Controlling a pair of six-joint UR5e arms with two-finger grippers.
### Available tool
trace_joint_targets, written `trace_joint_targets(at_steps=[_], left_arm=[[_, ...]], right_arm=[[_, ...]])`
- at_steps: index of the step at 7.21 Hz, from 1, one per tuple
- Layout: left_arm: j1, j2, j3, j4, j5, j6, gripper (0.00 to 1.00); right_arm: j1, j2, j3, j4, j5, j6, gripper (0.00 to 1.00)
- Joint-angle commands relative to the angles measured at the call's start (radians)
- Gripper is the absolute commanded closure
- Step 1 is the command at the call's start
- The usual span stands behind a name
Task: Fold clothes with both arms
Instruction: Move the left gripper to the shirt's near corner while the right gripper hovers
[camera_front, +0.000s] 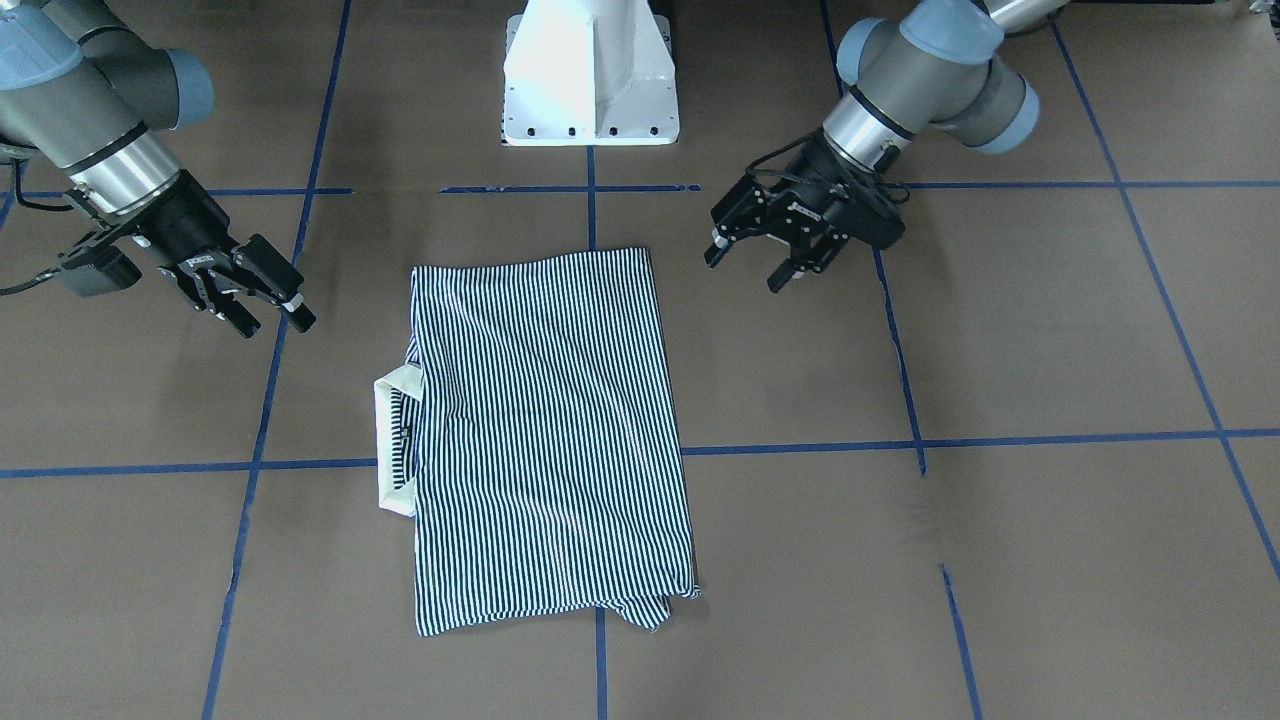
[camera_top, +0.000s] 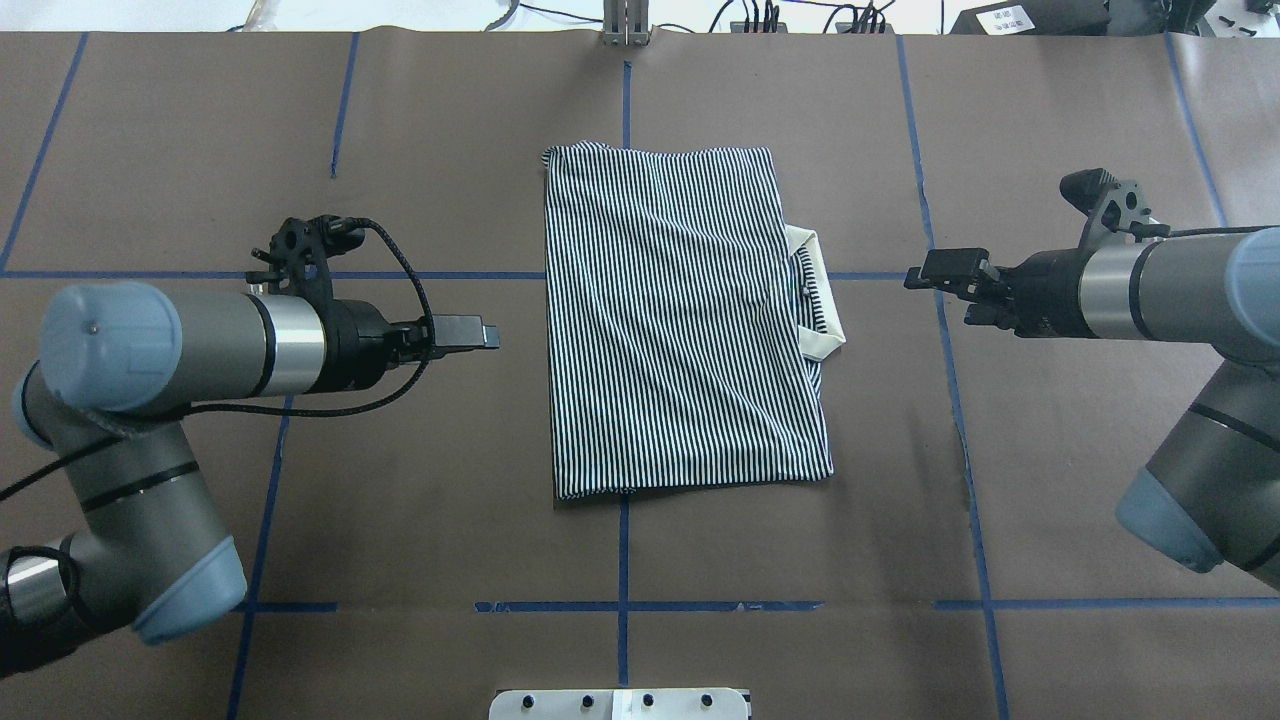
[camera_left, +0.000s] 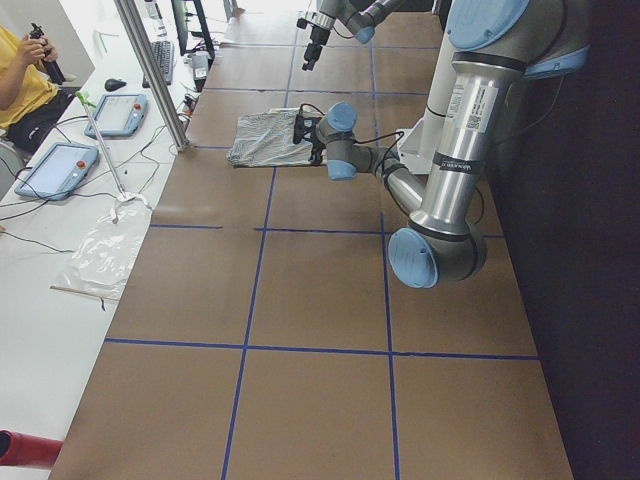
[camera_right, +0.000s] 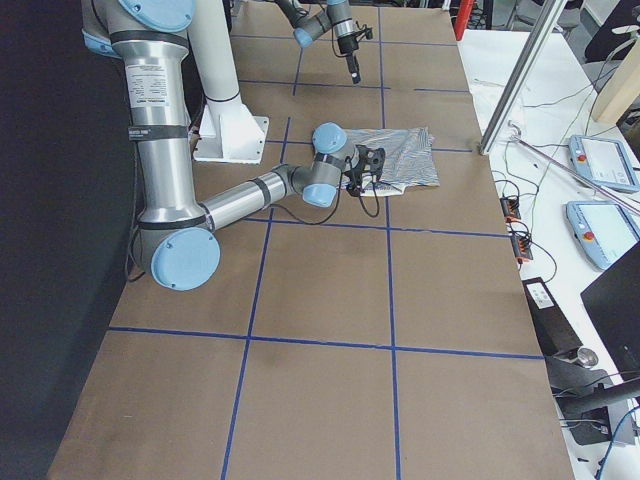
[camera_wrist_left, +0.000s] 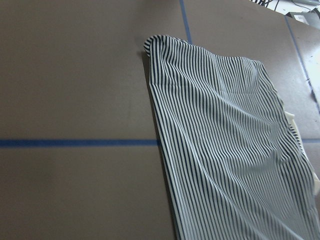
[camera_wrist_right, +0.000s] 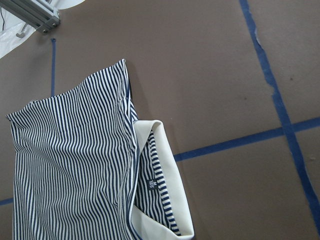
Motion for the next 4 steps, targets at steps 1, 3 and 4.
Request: trace_joint_targets(at_steps=[1,3,4], left_arm=[[0.164,-0.004,0.0,0.001,0.188,-0.305,0.41],[0.248,-0.055,0.114,0.0,0.334,-0.406,0.43],[0.259,-0.07,0.135,0.0,0.335,-0.427,0.43]], right_arm=[[-0.134,0.017,0.068,-0.142,-0.219,0.149,0.04],[-0.153,0.056,0.074,-0.192,-0.241,0.173,0.03],[-0.154,0.054,0.074,-0.192,-0.249,0.173,0.03]])
